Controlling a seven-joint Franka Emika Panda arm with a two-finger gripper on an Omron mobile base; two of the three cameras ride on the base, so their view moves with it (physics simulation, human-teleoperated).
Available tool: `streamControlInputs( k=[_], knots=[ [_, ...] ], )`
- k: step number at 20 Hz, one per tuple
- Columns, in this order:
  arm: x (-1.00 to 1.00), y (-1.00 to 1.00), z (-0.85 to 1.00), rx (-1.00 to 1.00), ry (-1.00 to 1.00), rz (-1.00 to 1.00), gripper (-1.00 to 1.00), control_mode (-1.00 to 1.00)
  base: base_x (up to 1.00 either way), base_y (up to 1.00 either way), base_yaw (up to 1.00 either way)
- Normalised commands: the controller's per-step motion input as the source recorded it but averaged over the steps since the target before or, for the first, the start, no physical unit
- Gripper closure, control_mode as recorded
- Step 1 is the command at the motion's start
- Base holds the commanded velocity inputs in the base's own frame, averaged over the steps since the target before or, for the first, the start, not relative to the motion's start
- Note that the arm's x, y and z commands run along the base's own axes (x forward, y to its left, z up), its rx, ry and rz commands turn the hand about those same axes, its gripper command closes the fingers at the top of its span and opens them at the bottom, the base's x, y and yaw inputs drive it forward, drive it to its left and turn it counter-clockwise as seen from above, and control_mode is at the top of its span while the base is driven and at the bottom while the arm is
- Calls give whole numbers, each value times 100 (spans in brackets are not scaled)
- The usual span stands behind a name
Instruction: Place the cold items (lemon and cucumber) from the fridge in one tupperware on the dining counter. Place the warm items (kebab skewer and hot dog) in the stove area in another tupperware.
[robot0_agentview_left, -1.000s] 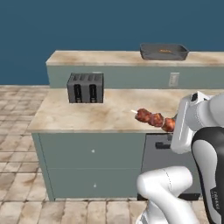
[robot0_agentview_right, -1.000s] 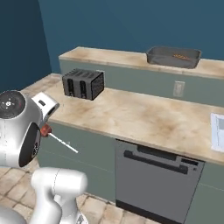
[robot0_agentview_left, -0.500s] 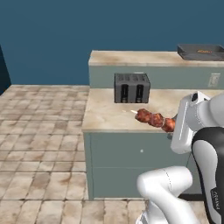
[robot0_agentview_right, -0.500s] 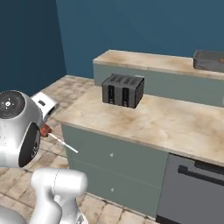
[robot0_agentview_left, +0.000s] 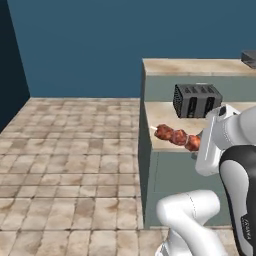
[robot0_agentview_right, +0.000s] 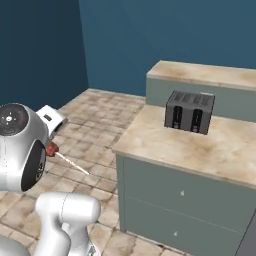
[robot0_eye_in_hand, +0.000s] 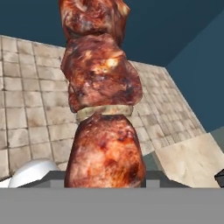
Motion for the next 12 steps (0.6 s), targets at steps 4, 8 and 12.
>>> streamControlInputs(
  k=[4,8,12],
  knots=[
    [0,0,0,0,0,0,100,100,52,100,-27],
    [0,0,0,0,0,0,100,100,52,100,-63],
    [0,0,0,0,0,0,100,100,51,100,-70]
  ],
)
